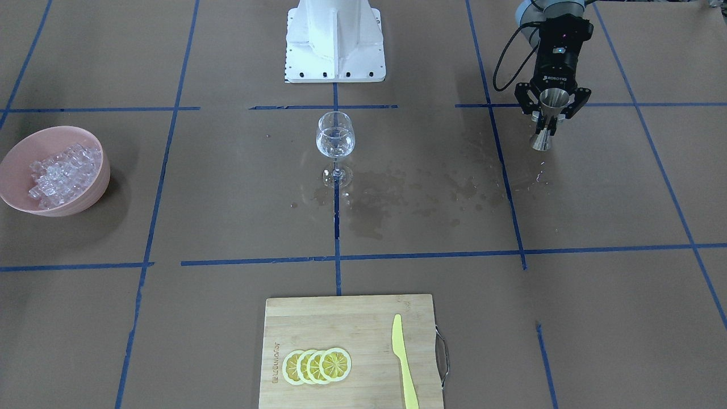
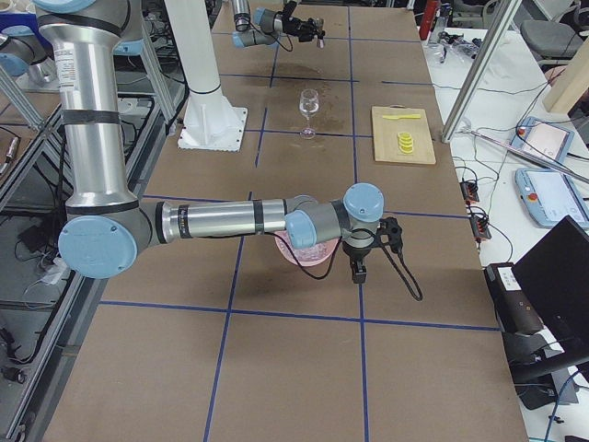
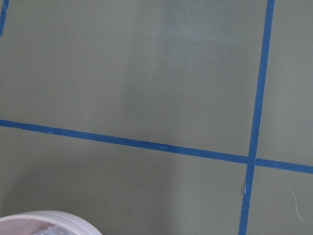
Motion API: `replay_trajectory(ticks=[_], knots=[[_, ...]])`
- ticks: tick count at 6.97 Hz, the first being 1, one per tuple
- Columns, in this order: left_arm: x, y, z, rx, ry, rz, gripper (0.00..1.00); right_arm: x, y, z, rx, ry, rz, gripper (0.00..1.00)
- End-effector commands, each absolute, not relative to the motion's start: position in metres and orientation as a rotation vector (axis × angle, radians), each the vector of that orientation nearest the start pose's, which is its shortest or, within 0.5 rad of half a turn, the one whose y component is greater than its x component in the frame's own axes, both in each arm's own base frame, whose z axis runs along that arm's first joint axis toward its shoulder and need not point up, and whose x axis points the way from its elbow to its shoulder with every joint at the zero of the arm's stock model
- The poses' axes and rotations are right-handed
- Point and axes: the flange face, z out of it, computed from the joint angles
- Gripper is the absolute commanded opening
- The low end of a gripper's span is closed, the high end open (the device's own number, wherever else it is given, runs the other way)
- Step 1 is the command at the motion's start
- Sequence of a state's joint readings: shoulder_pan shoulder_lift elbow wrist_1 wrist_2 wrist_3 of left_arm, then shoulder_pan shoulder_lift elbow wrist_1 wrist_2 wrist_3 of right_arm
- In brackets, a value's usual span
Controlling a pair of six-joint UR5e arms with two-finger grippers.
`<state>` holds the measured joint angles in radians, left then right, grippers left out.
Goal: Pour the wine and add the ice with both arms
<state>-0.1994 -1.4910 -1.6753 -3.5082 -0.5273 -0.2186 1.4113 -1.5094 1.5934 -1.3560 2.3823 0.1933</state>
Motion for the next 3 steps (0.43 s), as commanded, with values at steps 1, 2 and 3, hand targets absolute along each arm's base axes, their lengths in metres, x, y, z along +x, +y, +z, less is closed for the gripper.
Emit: replay_trajectory(ticks=[1, 2, 3], knots=[[0.307, -0.281, 0.514, 1.532, 0.778, -0.109, 0.00, -0.024, -0.535, 0.590, 0.137, -0.842, -0.090, 1.00], [0.302, -0.278, 0.520, 1.498, 0.832, -0.124, 0.00, -0.024, -0.535, 0.590, 0.135, -0.842, -0.089, 1.00], [0.296, -0.274, 0.533, 1.463, 0.851, -0.068, 0.00, -0.024, -0.535, 0.592, 0.132, -0.842, -0.088, 1.00]])
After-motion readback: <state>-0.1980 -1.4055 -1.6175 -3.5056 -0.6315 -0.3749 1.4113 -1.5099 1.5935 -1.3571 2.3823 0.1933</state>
